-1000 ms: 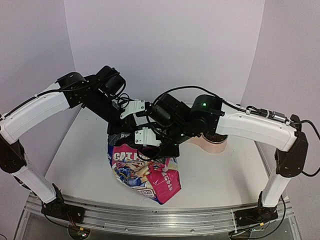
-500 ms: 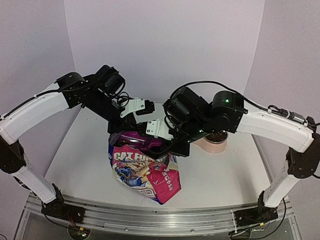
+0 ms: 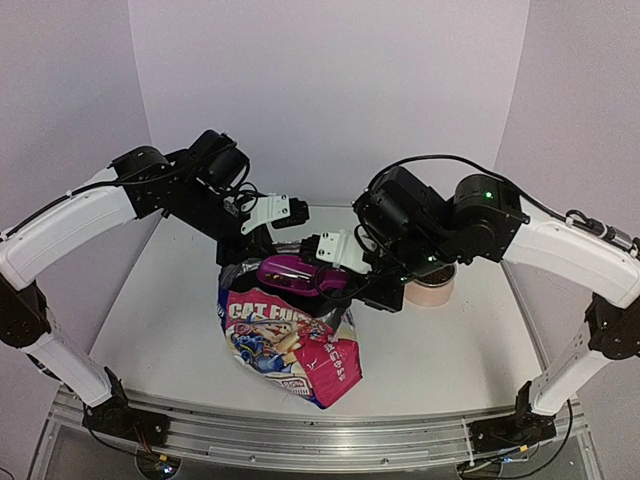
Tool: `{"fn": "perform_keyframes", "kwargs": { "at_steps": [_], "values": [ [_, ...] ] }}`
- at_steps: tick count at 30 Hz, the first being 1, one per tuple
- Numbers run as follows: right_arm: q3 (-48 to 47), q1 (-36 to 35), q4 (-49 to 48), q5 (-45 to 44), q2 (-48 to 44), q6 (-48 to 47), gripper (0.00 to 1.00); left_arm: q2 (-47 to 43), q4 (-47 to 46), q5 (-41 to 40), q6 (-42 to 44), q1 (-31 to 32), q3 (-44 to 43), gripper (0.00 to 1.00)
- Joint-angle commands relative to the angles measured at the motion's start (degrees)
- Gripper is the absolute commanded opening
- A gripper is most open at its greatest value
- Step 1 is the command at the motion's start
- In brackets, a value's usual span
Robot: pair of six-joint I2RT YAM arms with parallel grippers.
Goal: Serve the pet food
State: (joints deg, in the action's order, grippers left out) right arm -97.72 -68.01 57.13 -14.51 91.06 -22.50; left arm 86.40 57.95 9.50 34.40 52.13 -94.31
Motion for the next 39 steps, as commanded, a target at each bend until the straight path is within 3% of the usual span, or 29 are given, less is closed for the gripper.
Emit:
{"fn": "perform_keyframes", "kwargs": {
  "at_steps": [1,12,19,28,32,39],
  "values": [
    [-1.2,0.4,2.2,-2.2,-2.2,1.5,0.00,-3.5,-4.9,-0.1,-1.1,0.7,-0.2,0.00],
    [-6.3,0.3,5.8,-5.7,2.3,0.3,0.00,-2.6,-5.2,0.2,-0.5,0.7,-0.7,0.00],
    [-17.2,-3.3,20.1,-27.9,19.4,-4.6,0.00,-1.1,-4.6,1.4,-1.8,0.7,-3.6,0.00],
    [-18.8,-3.8,12.5,-45.9,26.2,-13.9,0.00,-0.9,-4.2,4.1,-2.9,1.0,-3.5,0.00],
    [-12.8,-3.7,11.1,-46.2,28.9,-16.7,0.00,0.3,-3.1,6.0,-3.3,1.8,-5.5,0.00],
    [-12.6,-5.2,9.5,-36.4,35.9,-23.6,0.00,0.1,-3.2,7.8,-3.1,2.2,-3.5,0.00]
  ]
}}
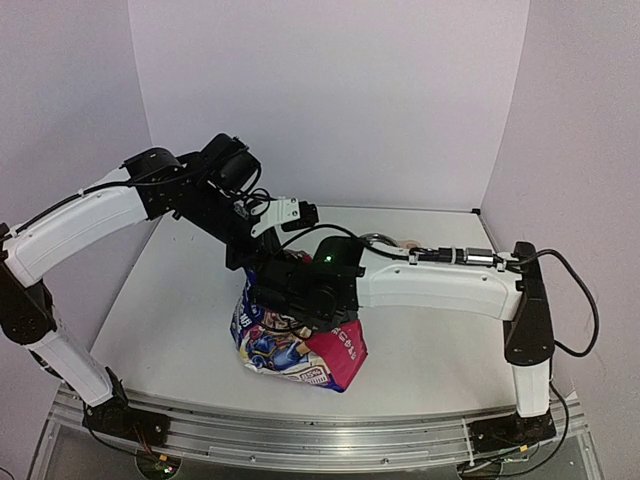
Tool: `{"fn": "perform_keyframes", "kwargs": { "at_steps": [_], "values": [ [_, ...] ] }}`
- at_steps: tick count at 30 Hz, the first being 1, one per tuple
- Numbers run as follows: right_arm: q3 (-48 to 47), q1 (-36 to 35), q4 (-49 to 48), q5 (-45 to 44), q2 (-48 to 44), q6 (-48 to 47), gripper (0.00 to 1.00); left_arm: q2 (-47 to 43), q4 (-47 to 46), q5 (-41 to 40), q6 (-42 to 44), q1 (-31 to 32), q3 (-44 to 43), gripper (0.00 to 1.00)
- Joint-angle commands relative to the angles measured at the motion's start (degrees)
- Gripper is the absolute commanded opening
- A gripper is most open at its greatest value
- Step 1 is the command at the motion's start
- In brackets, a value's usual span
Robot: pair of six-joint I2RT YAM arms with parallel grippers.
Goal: Serve the pet food
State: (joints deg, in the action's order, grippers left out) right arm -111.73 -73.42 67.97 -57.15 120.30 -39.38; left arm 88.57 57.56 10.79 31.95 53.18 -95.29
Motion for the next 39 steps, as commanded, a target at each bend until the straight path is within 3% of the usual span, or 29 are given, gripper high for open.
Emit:
{"fn": "perform_keyframes", "kwargs": {
  "at_steps": [1,8,12,19,26,39],
  "values": [
    [0.5,-0.1,-1.7,7.7,8.0,-8.0,0.00,-2.1,-3.0,6.6,-0.7,1.2,-2.3,0.00],
    [-1.3,-2.1,-2.3,20.2,13.2,-11.4,0.00,-3.7,-3.8,8.2,-1.1,1.2,0.6,0.00],
    [-4.8,-3.3,-2.2,34.7,13.9,-11.4,0.00,-4.3,-3.7,9.1,-1.6,1.1,1.9,0.00],
    [7.3,-0.7,-18.7,52.5,-1.9,-1.8,0.00,-6.7,-4.9,7.0,-1.9,-0.6,5.6,0.00],
    [13.7,3.2,-23.6,55.1,-14.3,6.3,0.00,-7.4,-5.7,4.8,-4.3,-0.8,6.5,0.00],
    [20.8,4.3,-20.8,52.1,-29.4,17.3,0.00,-7.7,-5.4,0.9,-4.1,-0.8,5.6,0.00]
  ]
}}
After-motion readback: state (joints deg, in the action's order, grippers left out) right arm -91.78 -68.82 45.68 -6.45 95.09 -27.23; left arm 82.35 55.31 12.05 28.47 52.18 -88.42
